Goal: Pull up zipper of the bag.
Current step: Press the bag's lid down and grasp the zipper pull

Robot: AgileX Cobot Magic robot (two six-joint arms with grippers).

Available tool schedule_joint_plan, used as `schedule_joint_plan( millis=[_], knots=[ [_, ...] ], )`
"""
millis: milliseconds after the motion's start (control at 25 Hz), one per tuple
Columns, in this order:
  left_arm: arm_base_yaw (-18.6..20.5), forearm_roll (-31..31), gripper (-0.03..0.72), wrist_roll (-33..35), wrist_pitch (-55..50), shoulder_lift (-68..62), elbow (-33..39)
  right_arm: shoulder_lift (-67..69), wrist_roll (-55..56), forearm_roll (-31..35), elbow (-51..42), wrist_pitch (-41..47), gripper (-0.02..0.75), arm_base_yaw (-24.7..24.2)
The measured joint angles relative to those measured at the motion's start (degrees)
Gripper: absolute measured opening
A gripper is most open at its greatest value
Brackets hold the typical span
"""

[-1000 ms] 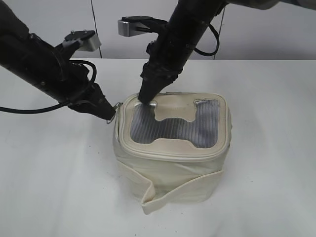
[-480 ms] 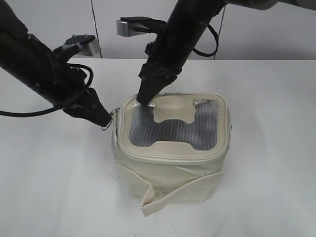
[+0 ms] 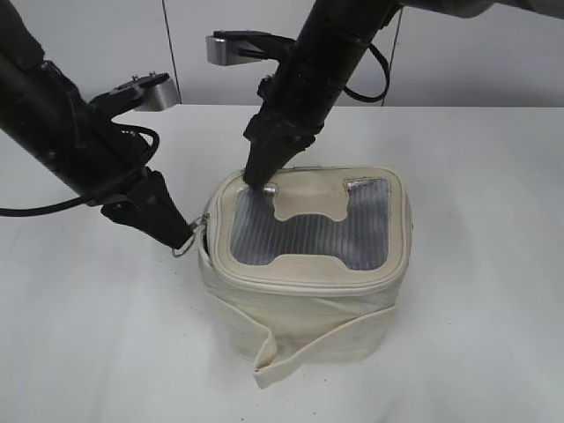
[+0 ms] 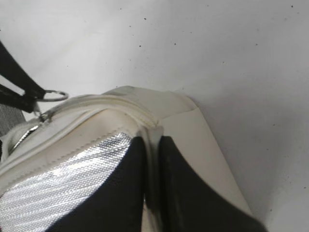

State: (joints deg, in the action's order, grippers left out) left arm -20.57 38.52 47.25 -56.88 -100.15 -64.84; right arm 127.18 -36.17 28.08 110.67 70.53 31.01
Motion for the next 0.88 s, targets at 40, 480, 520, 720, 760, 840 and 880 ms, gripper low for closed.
schedule_joint_plan(
  millis=[40,480,520,720,760,840,880],
  knots=[
    [0.0,-0.1,0.007,-0.1,-1.0,0.2,0.0,0.0,0.3,-0.2,0.0,0.0,0.057,0.0],
    [-0.8,-1.5,0.003,-4.5,-8.6,4.4,0.3,-0.2,1.6,-0.7,0.0,0.0,0.057,0.0],
    [-1.5,-1.8,0.004,-4.7,-8.7,4.6,0.5,-0.2,1.6,-0.9,0.0,0.0,0.057,0.0],
    [-7.3,-3.3,0.004,-8.0,-9.0,4.6,1.9,-0.2,2.0,-1.2,0.0,0.0,0.057,0.0],
    [-8.8,-3.4,0.004,-9.0,-9.0,4.7,2.0,-0.2,2.1,-1.3,0.0,0.0,0.057,0.0],
    [-11.5,-3.9,0.004,-11.0,-8.3,5.5,2.0,-0.3,2.4,-1.3,0.0,0.0,0.057,0.0],
    [-13.0,-4.1,0.004,-12.1,-7.7,5.9,2.0,-0.3,2.5,-1.3,0.0,0.0,0.057,0.0]
  ],
)
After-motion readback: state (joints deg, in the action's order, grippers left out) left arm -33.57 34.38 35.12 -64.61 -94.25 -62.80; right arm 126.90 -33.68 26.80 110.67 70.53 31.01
